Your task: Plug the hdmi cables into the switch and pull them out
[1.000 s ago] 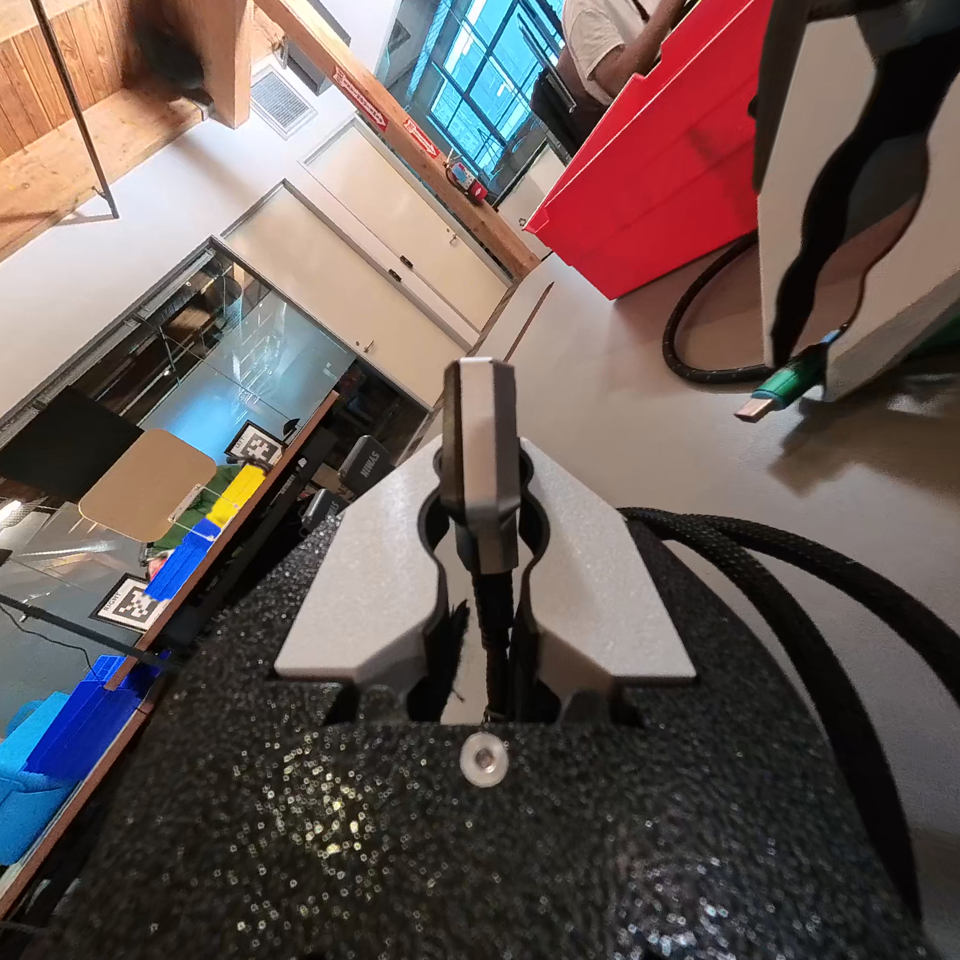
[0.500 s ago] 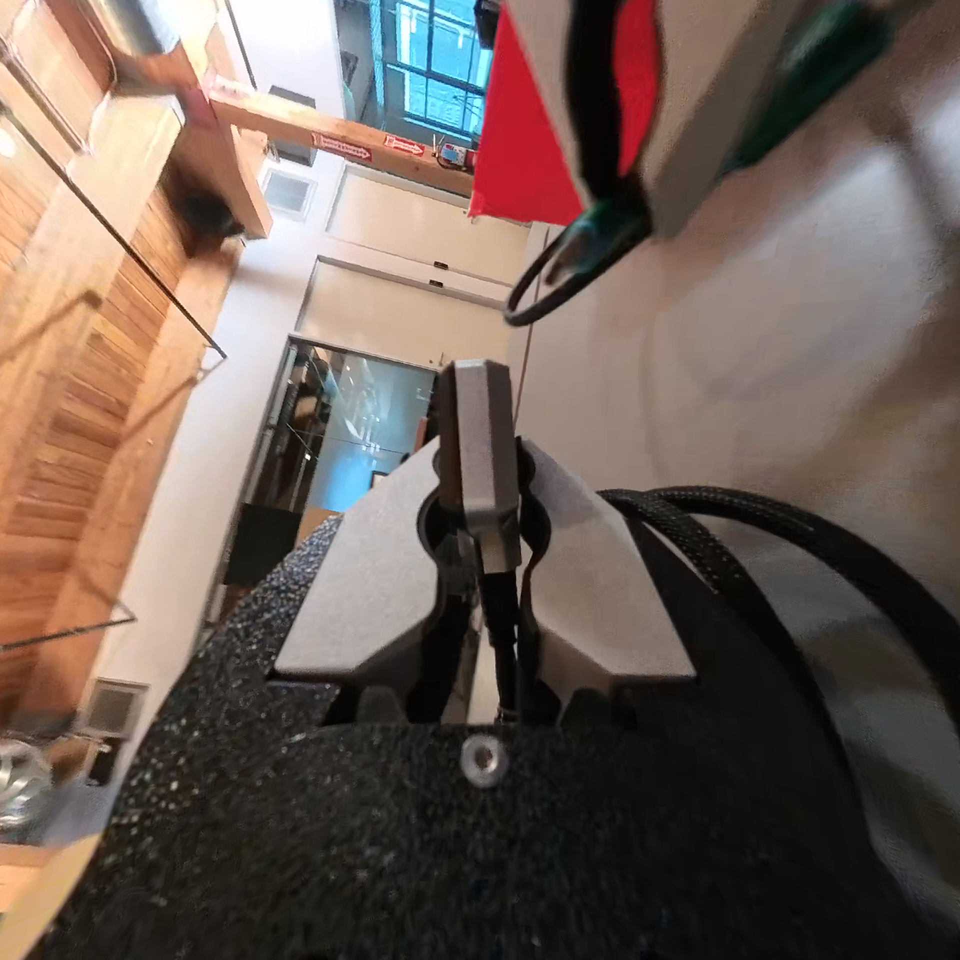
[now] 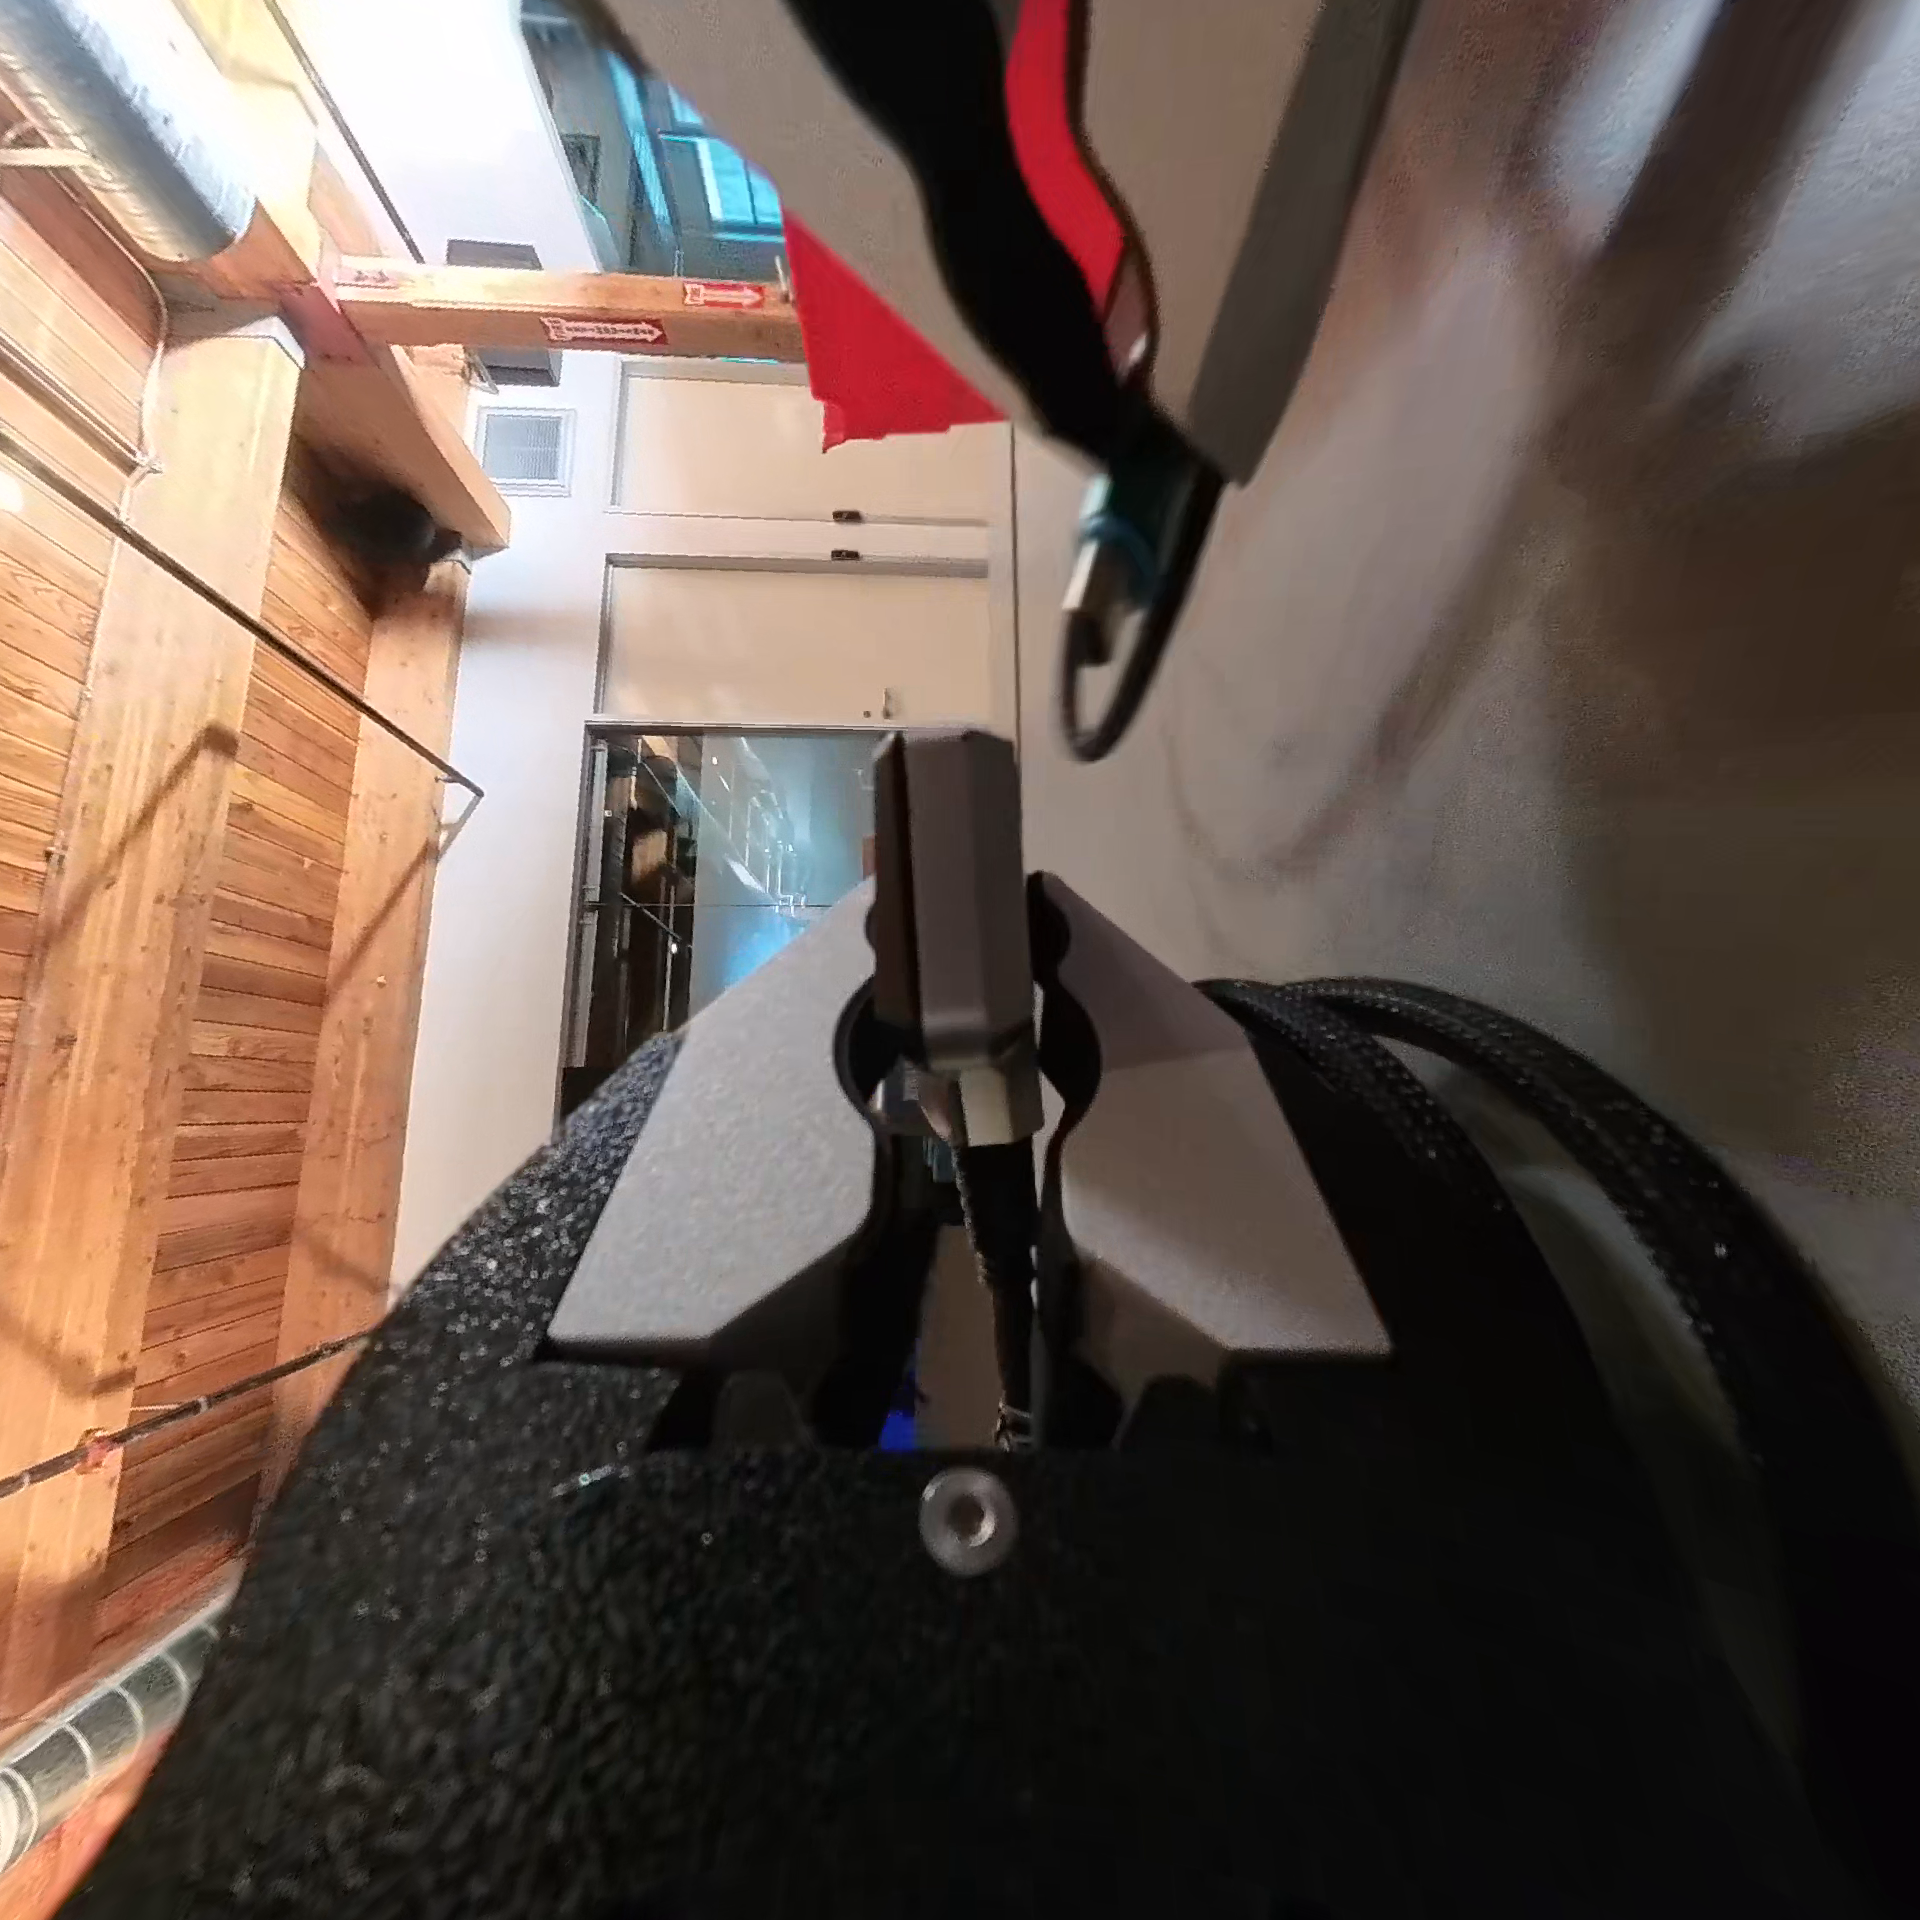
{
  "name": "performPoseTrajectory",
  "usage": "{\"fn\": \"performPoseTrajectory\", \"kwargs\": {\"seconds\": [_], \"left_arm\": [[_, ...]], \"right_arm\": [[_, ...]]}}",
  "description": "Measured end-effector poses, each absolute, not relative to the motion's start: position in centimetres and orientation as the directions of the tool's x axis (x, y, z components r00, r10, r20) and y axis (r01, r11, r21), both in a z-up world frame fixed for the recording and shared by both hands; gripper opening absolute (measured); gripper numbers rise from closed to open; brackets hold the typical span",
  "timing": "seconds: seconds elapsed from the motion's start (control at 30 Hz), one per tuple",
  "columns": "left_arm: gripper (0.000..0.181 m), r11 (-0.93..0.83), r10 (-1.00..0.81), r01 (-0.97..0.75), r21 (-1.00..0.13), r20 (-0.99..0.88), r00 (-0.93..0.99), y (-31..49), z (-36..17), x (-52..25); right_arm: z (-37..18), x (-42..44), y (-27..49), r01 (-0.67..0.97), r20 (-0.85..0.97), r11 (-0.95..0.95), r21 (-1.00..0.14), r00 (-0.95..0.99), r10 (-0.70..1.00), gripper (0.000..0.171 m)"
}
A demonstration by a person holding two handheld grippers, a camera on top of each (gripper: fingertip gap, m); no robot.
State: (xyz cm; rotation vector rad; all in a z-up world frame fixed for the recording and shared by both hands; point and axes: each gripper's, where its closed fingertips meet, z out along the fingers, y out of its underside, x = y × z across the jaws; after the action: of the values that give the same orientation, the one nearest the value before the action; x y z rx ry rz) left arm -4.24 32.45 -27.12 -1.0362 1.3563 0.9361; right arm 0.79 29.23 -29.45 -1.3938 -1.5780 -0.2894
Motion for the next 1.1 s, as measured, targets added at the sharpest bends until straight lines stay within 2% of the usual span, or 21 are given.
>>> {"fn": "performPoseTrajectory", "kwargs": {"seconds": [0.13,0.27,0.37,0.43,0.5,0.6,0.77,0.87,0.93,1.03,1.1], "left_arm": [[0.020,0.317,-0.060,-0.948,-0.041,-0.998,0.023,32.3,-27.1,-4.1],[0.020,0.351,-0.030,-0.935,-0.043,-0.999,0.035,31.9,-26.5,-3.7],[0.020,0.380,0.031,-0.925,-0.026,-0.999,0.040,31.3,-25.4,-3.3],[0.020,0.410,0.037,-0.912,-0.029,-0.998,0.048,30.7,-25.0,-2.7],[0.020,0.470,-0.013,-0.880,-0.069,-0.997,0.071,30.0,-25.0,-1.6],[0.020,0.560,-0.097,-0.818,-0.133,-0.991,0.095,28.6,-25.0,0.1],[0.019,0.601,-0.189,-0.787,-0.142,-0.982,0.033,27.2,-25.4,1.0],[0.023,0.512,-0.405,-0.798,-0.317,-0.909,0.102,27.2,-25.8,0.3],[0.052,0.421,-0.455,-0.791,-0.444,-0.858,0.239,27.2,-24.6,-0.7],[0.069,0.322,-0.497,-0.735,-0.597,-0.767,0.406,26.2,-23.0,-2.9],[0.071,0.293,-0.496,-0.653,-0.698,-0.695,0.520,24.9,-21.6,-4.1]], "right_arm": [[-30.9,1.4,28.9,0.860,0.676,0.280,-0.426,0.097,0.731,0.012],[-31.6,1.2,27.2,0.807,0.457,0.184,-0.561,0.117,0.881,0.017],[-29.2,1.1,27.3,0.706,0.362,0.130,-0.697,0.189,0.913,0.036],[-26.5,1.2,28.2,0.623,0.406,0.180,-0.761,0.242,0.881,0.051],[-24.6,1.2,28.5,0.597,0.559,0.339,-0.727,0.228,0.797,0.051],[-24.9,0.8,28.3,0.657,0.757,0.511,-0.554,0.141,0.638,0.051],[-25.6,-0.3,27.1,0.654,0.867,0.644,-0.397,0.038,0.496,0.026],[-26.1,-0.6,26.8,0.631,0.807,0.601,-0.491,0.069,0.587,0.022],[-25.9,-0.7,26.6,0.598,0.750,0.560,-0.573,0.108,0.652,0.019],[-25.5,-0.1,27.2,0.579,0.697,0.506,-0.640,0.159,0.699,0.019],[-25.0,0.1,27.3,0.522,0.631,0.463,-0.716,0.200,0.750,0.018]]}}
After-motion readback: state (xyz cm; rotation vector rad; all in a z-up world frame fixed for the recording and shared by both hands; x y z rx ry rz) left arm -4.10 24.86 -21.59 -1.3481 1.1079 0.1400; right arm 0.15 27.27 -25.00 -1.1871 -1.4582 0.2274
